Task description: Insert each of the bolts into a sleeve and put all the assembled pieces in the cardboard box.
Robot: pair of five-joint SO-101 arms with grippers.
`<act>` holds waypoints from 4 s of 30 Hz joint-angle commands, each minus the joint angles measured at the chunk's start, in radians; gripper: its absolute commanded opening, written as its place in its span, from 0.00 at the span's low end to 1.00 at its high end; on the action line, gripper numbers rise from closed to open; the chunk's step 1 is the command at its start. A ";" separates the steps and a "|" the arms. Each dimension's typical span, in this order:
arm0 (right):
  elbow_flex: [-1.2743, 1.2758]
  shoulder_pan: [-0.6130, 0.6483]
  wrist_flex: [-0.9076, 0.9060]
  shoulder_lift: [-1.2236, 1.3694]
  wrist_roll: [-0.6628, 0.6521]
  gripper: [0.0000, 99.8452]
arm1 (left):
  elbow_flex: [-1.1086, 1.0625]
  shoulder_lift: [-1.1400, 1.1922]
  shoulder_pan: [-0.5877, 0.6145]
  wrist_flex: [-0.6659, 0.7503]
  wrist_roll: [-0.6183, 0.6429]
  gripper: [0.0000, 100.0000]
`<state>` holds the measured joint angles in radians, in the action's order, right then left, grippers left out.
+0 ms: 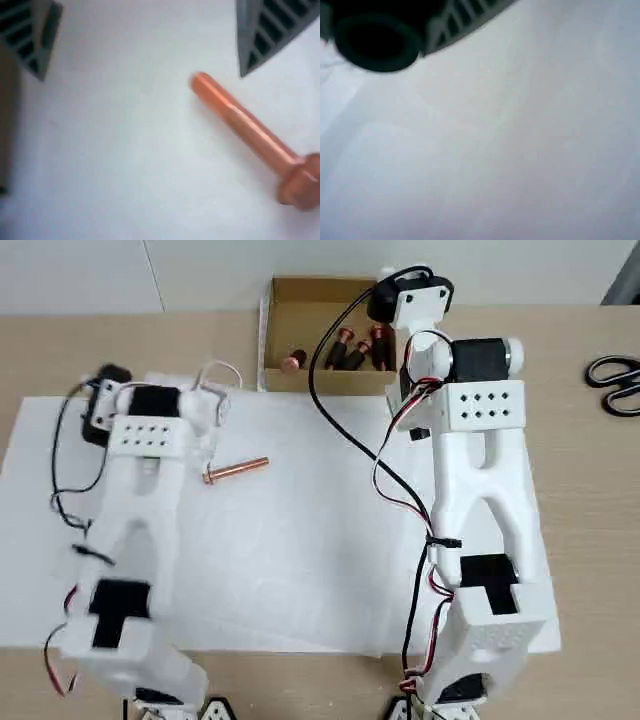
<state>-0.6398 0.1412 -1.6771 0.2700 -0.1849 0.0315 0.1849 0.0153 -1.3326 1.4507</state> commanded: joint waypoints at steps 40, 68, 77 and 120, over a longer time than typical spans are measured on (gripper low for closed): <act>-0.043 0.004 -0.005 -0.064 0.009 0.00 | 0.148 0.296 0.026 -0.048 -0.103 0.01; -0.043 0.130 -0.005 -0.363 0.002 0.00 | 0.512 -0.072 0.021 -0.420 -1.232 0.01; 0.203 0.220 0.002 -0.627 0.008 0.00 | 0.297 -0.437 -0.015 -0.404 -1.229 0.01; 1.610 0.332 1.004 -1.406 0.201 0.00 | -0.364 -1.114 -0.232 0.196 -1.003 0.01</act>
<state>0.9053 0.4726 -0.7718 -1.0556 0.0054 -0.3276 -0.9122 -0.2056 -1.1653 0.4242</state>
